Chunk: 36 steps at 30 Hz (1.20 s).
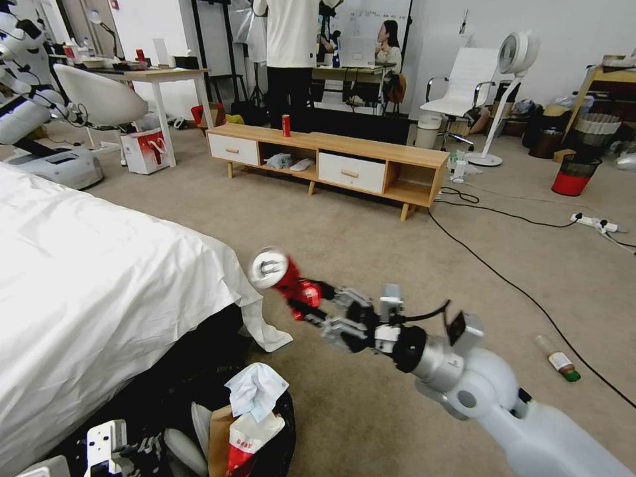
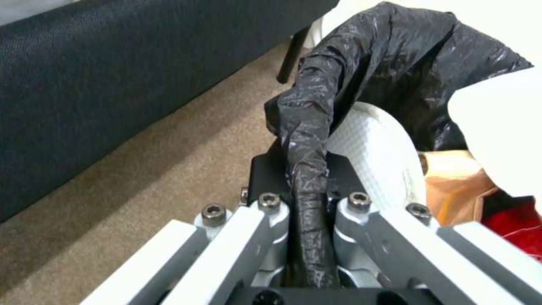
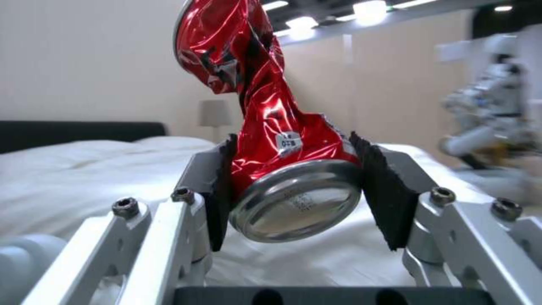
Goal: Pick up the trash bin and place the garbage on the floor into it.
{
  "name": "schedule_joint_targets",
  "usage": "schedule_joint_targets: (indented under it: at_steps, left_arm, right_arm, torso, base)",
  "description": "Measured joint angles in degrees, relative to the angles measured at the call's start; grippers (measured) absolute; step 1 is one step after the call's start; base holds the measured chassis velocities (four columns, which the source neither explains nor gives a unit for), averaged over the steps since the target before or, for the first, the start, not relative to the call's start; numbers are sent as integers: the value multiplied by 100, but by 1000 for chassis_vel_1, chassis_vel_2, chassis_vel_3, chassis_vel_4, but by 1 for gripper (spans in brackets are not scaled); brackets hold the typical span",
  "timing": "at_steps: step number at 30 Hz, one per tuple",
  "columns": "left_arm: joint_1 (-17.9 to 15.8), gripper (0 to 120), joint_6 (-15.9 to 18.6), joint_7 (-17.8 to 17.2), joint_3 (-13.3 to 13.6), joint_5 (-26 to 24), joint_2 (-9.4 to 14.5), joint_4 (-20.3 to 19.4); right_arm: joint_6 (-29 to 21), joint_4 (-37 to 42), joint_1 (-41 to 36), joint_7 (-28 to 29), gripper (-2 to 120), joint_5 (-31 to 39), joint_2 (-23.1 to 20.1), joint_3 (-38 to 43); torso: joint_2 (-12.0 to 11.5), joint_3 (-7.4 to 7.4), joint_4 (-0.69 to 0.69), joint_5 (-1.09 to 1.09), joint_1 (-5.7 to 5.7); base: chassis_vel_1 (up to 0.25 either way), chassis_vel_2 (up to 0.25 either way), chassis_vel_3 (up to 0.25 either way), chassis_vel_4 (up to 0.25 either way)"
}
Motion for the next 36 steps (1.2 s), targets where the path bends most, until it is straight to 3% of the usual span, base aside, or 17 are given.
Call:
schedule_joint_targets:
  at_steps: [9, 36]
  left_arm:
    - [7, 4, 10, 1, -16, 29, 16, 0]
    - [-18, 4, 40, -25, -35, 87, 44, 0]
  right_arm:
    - [-280, -185, 860, 46, 48, 325, 152, -1130]
    - [-765, -342, 479, 396, 48, -431, -323, -1637]
  torso:
    - [0, 0, -2, 1, 0]
    - [0, 0, -2, 1, 0]
  base:
    - [0, 0, 0, 0]
    - [0, 0, 0, 0]
